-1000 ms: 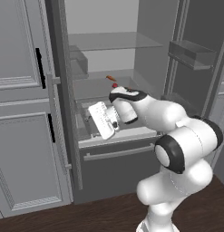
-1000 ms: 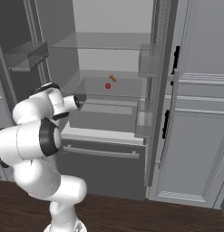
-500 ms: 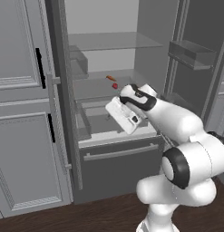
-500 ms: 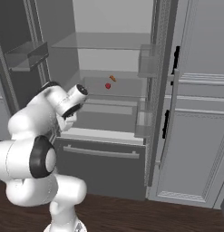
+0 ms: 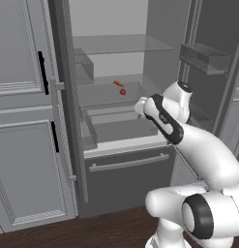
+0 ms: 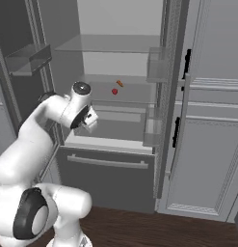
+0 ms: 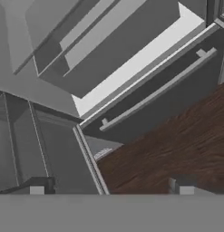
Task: Take the strawberry from the fridge and place it on top of the pancake, located on the dining counter.
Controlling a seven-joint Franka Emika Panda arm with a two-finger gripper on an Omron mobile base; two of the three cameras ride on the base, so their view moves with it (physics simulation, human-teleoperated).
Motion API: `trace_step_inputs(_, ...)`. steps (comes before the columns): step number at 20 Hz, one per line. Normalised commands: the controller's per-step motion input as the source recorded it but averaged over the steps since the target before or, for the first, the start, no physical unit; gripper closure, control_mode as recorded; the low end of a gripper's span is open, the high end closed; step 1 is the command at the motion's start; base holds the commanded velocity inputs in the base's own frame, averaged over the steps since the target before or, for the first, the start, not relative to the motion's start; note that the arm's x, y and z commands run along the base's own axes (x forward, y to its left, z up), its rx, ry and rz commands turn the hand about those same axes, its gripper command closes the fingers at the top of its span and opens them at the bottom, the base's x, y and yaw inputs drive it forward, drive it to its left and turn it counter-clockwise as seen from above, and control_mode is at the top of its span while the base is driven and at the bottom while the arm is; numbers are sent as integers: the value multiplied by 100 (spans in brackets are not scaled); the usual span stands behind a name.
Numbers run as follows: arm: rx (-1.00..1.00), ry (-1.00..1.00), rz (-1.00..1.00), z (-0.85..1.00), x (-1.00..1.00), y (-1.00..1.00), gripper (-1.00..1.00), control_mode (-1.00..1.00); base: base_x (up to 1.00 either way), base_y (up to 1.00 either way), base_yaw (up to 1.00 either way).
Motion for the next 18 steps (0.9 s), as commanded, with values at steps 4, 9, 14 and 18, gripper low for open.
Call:
trace_step_inputs(4, -41, -24, 34, 90, -39, -45, -100, -100, 0, 0, 0)
trace_step_inputs(9, -40, 19, 33, 18, -42, -4, -100, -100, 0, 0, 0)
trace_step_inputs(14, -30, 50, 4, -1, -86, -2, -100, -100, 0, 0, 0)
trace_step_inputs(18, -13, 21, 0, -14, -94, 0, -100, -100, 0, 0, 0)
